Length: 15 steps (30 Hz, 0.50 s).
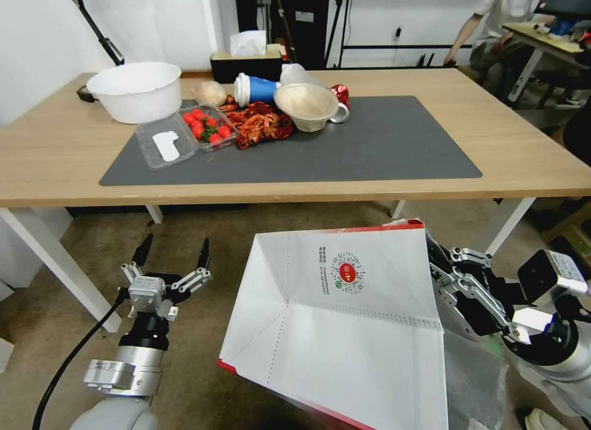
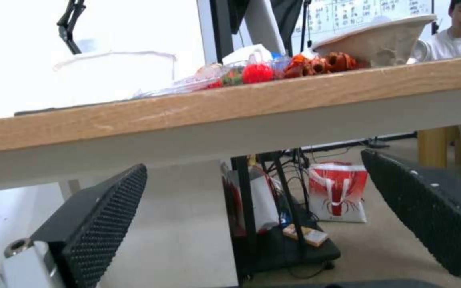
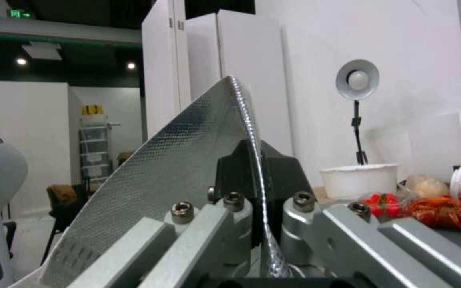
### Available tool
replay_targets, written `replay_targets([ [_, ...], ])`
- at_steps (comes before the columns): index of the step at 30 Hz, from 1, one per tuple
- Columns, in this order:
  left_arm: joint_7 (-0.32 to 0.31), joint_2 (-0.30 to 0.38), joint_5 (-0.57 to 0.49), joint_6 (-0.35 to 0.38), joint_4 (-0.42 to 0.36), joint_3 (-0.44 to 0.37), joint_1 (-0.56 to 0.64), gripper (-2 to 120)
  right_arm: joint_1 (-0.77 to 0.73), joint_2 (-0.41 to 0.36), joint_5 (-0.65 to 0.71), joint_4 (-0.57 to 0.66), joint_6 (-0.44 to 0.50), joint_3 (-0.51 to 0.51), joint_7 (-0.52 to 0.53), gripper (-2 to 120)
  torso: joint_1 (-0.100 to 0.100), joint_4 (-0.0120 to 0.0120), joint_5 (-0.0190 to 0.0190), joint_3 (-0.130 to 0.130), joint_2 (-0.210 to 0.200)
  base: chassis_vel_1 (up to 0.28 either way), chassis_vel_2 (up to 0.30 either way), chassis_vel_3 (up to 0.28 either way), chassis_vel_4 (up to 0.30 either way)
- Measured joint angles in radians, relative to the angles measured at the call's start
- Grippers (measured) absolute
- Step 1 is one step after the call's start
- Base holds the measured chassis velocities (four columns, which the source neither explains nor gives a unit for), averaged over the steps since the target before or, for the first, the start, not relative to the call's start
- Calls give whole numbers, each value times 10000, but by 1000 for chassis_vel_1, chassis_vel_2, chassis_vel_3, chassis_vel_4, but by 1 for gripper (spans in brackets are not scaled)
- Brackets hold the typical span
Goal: Pick up the food delivery bag from the floor and place it on the table.
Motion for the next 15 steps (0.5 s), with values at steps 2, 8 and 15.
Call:
replay_targets([
  [2,5,4,2,16,0,-1,-4,100,-3,6,-2,0,1,0,0,0,15,-1,0,23,39,0,0,0,0],
  [8,116,35,17,133,0,-17,-12,100,-43,7,-44,-48,44,31,-16,0,119,-1,-1,202,321,0,0,0,0],
  [15,178,39,16,158,-16,-36,-28,100,18,47,-171,-100,46,-89,21,0,221,0,0,365,583,0,0,0,0],
])
